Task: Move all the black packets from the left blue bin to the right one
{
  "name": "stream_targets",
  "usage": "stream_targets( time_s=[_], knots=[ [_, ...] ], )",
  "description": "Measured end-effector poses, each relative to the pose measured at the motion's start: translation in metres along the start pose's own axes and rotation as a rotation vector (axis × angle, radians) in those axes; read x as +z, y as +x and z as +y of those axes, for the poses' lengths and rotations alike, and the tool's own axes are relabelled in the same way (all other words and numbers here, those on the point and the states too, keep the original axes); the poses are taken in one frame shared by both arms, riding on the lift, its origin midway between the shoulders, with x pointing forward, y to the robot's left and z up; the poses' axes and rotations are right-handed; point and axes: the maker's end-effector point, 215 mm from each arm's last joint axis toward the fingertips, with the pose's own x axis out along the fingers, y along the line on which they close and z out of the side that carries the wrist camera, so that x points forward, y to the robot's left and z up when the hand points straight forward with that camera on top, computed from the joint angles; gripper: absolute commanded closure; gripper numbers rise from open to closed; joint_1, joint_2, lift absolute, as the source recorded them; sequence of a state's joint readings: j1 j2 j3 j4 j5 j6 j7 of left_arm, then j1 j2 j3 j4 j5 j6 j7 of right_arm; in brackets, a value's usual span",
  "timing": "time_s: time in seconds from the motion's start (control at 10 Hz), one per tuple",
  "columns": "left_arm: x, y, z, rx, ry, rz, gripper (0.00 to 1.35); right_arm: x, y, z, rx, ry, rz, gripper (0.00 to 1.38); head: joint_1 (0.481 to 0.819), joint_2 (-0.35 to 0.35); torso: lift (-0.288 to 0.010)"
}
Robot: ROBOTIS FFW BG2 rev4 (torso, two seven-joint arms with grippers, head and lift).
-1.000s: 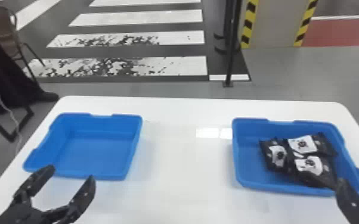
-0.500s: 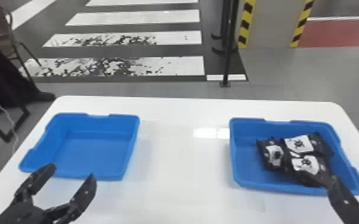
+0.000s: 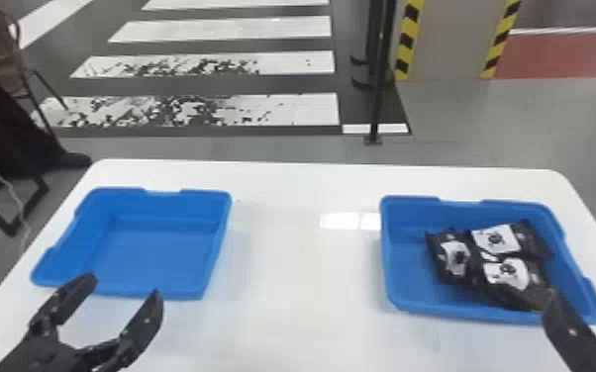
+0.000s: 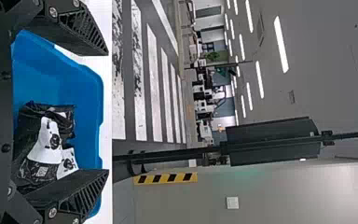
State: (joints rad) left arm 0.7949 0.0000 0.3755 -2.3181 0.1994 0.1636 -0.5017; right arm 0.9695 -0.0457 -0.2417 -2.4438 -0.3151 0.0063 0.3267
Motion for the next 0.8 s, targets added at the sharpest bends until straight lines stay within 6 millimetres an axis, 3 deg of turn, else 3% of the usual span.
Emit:
stream_targets(
  time_s=[0.8],
  knots=[
    [0.0012,0.0017,-0.0028,-0.005,-0.002,-0.005,0.15,0.0023,0.0027,0.0028,0.008,0.005,-0.008,0.13,0.695,0.073,-0.150]
  ],
)
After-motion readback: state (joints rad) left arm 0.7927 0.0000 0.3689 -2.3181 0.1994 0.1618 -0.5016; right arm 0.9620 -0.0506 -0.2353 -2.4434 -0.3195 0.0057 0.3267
